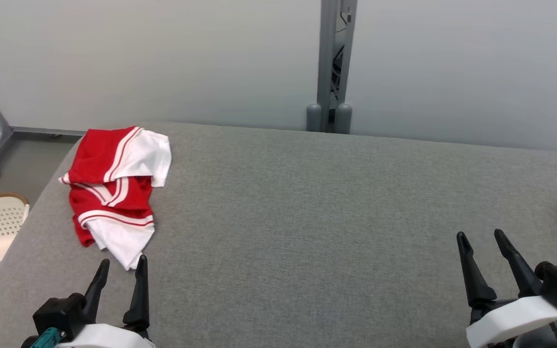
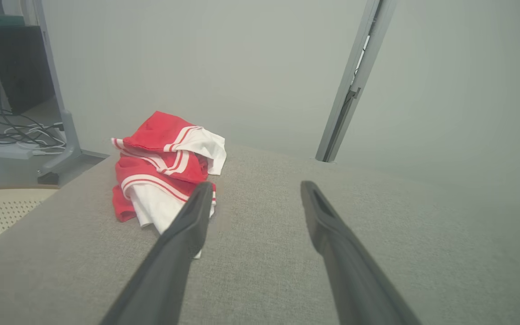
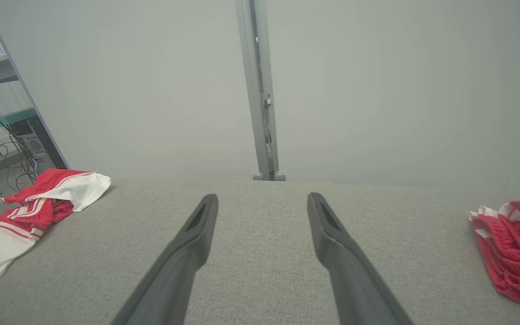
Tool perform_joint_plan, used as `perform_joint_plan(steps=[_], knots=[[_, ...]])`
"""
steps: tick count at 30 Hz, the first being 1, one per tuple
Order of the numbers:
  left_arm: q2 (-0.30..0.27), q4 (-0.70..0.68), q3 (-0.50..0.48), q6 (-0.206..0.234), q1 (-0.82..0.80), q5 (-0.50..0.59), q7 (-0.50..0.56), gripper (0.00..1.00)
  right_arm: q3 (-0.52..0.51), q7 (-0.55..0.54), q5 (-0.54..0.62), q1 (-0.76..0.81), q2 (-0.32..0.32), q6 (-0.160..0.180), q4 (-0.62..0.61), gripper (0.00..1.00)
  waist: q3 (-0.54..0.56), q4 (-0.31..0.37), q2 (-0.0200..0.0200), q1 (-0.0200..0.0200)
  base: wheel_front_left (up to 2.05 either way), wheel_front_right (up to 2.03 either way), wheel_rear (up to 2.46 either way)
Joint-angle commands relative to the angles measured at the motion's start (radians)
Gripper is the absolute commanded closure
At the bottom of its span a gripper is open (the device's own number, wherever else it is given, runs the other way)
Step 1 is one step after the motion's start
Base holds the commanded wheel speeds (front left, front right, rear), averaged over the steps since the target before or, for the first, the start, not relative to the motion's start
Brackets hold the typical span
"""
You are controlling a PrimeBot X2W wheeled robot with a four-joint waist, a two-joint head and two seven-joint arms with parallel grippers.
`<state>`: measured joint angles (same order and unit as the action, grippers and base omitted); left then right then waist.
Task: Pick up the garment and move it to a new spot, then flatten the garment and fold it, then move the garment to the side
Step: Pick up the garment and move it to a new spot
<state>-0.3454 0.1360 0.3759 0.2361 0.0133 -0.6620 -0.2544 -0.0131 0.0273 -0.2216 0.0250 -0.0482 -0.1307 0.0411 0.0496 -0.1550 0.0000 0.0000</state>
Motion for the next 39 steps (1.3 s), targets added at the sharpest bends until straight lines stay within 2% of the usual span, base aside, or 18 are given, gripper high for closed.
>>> perform_joint_plan(steps=[1, 9, 14, 19, 28, 32, 39], knots=[[-0.011, -0.006, -0.004, 0.006, 0.001, 0.005, 0.003, 0.00, -0.007, 0.008, 0.002, 0.007, -0.005, 0.000, -0.005, 0.00, 0.003, -0.057, 0.0000, 0.0000, 0.00, 0.00, 0.00], [-0.035, -0.044, -0.011, 0.022, 0.015, 0.014, 0.011, 0.00, -0.021, 0.018, -0.009, -0.001, -0.005, 0.000, -0.006, 0.00, 0.001, -0.216, 0.0000, 0.0000, 0.00, 0.00, 0.00], [-0.043, -0.070, -0.014, 0.034, 0.023, 0.014, 0.016, 0.00, -0.016, 0.018, -0.017, -0.003, -0.005, 0.000, -0.003, 0.00, 0.001, -0.279, 0.0000, 0.0000, 0.00, 0.00, 0.00], [-0.050, -0.092, -0.016, 0.041, 0.032, 0.013, 0.023, 0.00, -0.020, 0.019, -0.016, -0.011, -0.005, 0.000, -0.007, 0.00, -0.003, -0.314, 0.0000, 0.0000, 0.00, 0.00, 0.00], [-0.059, -0.133, -0.033, 0.038, -0.007, -0.011, 0.040, 0.00, -0.022, 0.012, -0.013, -0.016, -0.005, 0.000, -0.014, 0.00, -0.020, -0.308, 0.0000, 0.0000, 0.00, 0.00, 0.00], [-0.095, -0.138, -0.045, 0.026, -0.087, 0.000, 0.077, 0.00, -0.031, 0.008, -0.003, -0.026, -0.005, 0.000, -0.020, 0.00, -0.038, -0.283, 0.0000, 0.0000, 0.00, 0.00, 0.00], [-0.207, -0.077, -0.060, -0.042, -0.351, 0.017, 0.213, 0.00, -0.032, -0.013, 0.030, -0.074, -0.005, 0.000, -0.069, 0.00, -0.112, -0.196, 0.0000, 0.0000, 0.00, 0.00, 0.00]])
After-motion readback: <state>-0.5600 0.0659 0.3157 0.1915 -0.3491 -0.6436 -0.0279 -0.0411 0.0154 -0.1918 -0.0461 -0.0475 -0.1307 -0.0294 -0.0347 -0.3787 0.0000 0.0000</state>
